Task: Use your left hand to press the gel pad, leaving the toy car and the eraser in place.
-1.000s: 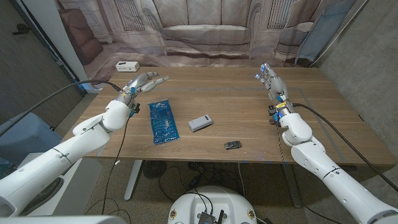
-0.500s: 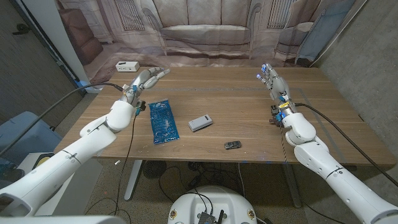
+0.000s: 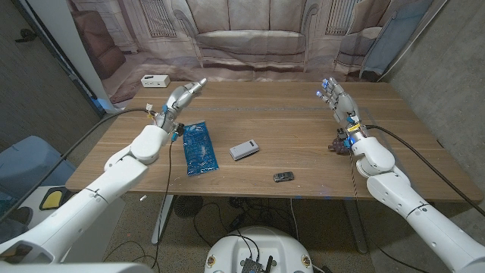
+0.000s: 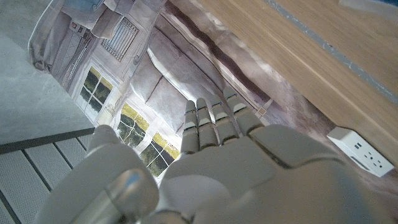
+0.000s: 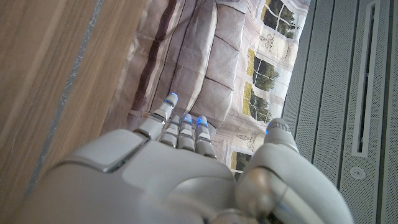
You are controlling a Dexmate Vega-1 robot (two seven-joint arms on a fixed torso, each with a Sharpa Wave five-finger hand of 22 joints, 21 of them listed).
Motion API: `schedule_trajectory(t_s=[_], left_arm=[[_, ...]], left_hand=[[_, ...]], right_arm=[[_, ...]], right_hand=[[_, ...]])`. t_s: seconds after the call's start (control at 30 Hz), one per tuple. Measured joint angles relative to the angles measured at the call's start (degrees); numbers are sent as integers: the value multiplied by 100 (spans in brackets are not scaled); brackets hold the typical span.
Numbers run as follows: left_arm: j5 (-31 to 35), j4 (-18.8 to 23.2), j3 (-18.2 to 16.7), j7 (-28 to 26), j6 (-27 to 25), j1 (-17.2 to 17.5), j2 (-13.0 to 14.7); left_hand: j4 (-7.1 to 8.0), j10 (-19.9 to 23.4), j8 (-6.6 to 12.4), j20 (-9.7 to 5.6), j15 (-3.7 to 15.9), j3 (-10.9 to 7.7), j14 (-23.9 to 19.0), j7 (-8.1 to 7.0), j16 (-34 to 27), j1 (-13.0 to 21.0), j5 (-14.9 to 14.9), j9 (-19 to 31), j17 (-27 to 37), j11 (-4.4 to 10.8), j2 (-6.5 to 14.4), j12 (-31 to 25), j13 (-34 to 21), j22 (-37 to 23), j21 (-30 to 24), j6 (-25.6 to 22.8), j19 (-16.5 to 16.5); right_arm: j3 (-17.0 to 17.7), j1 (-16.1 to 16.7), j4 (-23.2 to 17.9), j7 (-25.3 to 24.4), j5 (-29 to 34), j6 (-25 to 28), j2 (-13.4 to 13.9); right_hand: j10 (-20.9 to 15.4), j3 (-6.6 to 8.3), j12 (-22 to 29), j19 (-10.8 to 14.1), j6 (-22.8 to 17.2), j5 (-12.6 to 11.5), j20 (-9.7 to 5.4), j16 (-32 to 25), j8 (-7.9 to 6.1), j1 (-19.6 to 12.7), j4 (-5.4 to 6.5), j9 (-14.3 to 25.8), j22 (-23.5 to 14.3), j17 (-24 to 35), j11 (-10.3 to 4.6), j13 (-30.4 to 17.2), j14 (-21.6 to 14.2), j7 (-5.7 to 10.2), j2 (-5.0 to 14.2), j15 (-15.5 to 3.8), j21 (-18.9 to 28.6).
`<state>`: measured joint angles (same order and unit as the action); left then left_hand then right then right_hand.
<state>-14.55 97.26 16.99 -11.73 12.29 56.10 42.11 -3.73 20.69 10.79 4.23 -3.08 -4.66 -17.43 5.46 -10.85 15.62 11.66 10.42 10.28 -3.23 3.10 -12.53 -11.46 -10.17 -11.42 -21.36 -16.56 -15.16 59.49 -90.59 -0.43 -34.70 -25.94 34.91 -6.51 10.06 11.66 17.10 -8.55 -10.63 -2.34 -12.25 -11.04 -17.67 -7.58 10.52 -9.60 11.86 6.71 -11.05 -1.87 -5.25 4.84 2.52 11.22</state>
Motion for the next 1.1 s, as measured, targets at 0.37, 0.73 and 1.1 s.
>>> schedule_trajectory(t_s=[0.37,0.73,1.1], left_arm=[[-911,-166,-90,527,338,4,-189],[-1540,-525,-19,1189,486,-249,-315],[-1991,-919,77,1564,633,-453,-579]], left_hand=[[5,-456,-107,68,-123,5,421,-10,93,-1,-23,0,0,-116,1,133,0,-12,103,658,401],[25,-699,-108,60,-160,23,702,-4,94,-62,-23,0,0,-116,15,175,0,-12,127,922,675],[49,-791,-108,29,-142,47,765,-5,94,-62,-23,0,-1,-85,14,174,0,-11,127,983,706]], right_arm=[[-87,-137,155,-47,80,-85,-162],[-198,-342,398,63,154,-51,-208],[-216,-436,582,240,18,-88,-221]], right_hand=[[-70,-24,25,0,-353,0,0,0,-108,-31,-24,0,0,0,11,0,-49,4,-30,14,0],[-21,-48,-1,-43,-135,0,-1,0,1,-30,1,29,0,29,-26,0,-26,35,-30,-9,-21],[-22,-48,-23,-43,-64,0,-1,0,4,-30,1,29,-1,29,-26,0,6,45,-30,24,-21]])
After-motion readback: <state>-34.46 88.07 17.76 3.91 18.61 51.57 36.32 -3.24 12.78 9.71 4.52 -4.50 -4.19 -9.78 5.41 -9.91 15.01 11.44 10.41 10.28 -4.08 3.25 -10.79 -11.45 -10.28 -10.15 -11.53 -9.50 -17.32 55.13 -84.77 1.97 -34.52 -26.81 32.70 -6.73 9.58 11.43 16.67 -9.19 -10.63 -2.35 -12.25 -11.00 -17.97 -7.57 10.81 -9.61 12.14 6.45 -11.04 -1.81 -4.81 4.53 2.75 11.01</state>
